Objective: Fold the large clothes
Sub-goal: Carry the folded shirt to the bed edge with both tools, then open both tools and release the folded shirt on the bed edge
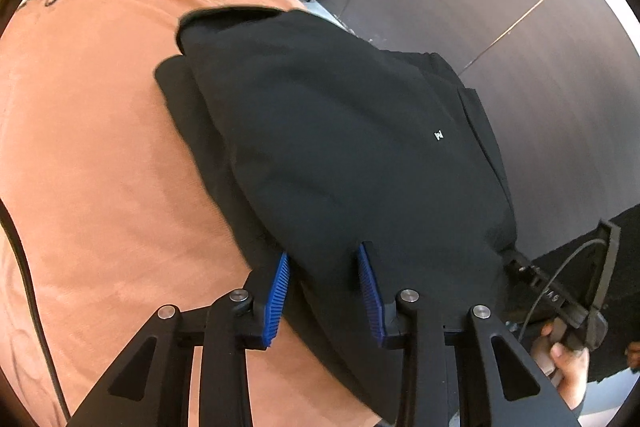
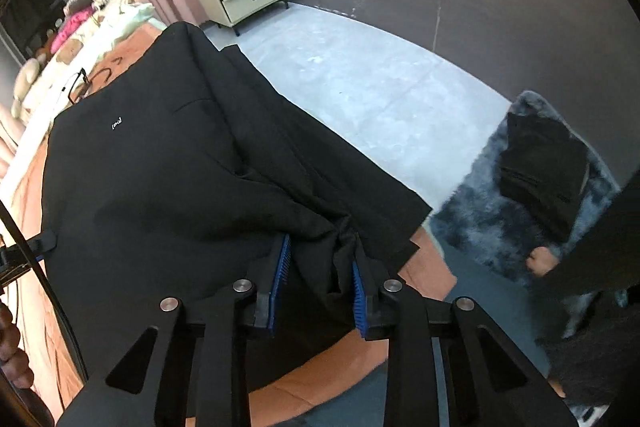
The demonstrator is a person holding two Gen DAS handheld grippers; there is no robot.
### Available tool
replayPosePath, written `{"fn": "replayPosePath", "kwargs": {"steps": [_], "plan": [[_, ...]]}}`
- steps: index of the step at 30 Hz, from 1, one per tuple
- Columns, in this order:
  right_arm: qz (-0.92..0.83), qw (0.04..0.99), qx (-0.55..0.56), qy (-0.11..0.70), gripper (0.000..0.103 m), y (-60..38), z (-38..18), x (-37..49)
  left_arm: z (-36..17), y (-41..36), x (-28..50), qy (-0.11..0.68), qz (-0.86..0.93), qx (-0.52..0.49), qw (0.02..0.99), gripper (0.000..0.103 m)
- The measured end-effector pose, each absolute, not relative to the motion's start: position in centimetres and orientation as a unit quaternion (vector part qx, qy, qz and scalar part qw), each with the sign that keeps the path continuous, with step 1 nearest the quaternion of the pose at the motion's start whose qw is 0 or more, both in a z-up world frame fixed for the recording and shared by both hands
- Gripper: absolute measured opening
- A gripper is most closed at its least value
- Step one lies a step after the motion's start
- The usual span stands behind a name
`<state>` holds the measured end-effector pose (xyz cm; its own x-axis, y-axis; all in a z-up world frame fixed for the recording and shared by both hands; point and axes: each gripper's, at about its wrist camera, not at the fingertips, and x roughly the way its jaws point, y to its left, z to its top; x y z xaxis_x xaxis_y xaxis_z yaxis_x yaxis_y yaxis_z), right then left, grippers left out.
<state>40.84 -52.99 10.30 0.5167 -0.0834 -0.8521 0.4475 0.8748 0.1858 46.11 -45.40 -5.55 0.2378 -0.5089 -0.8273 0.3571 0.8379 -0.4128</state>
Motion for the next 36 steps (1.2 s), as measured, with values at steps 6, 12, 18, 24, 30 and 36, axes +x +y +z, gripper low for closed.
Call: {"fn": "replayPosePath", "kwargs": {"steps": [6, 12, 18, 24, 30, 36], "plan": [[-0.153, 0.864, 0.175, 0.448, 0.059, -50.0, 14.2, 38.7, -2.4, -42.6, 44.3, 0.536, -0.278, -0.049, 0.796, 0.037], [-0.132, 0.880, 0.146, 0.433, 0.064, -45.5, 17.6, 37.0, 1.0, -38.7, 42.3, 0.516, -0.269, -0.039, 0.812, 0.056], [-0.121, 0.896, 0.115, 0.412, 0.079, -42.2, 18.9, 34.0, 4.1, -32.4, 38.4, 0.482, -0.259, -0.029, 0.836, 0.079], [-0.081, 0.906, 0.096, 0.404, 0.085, -38.5, 19.2, 31.8, 6.3, -25.7, 34.3, 0.452, -0.227, -0.023, 0.862, 0.091], [-0.047, 0.917, 0.080, 0.387, 0.087, -36.5, 19.2, 28.8, 8.0, -18.9, 29.4, 0.420, -0.194, -0.041, 0.885, 0.098], [-0.037, 0.928, 0.052, 0.366, 0.088, -33.6, 18.9, 24.6, 9.1, -13.2, 23.4, 0.378, -0.166, -0.044, 0.910, 0.103]]}}
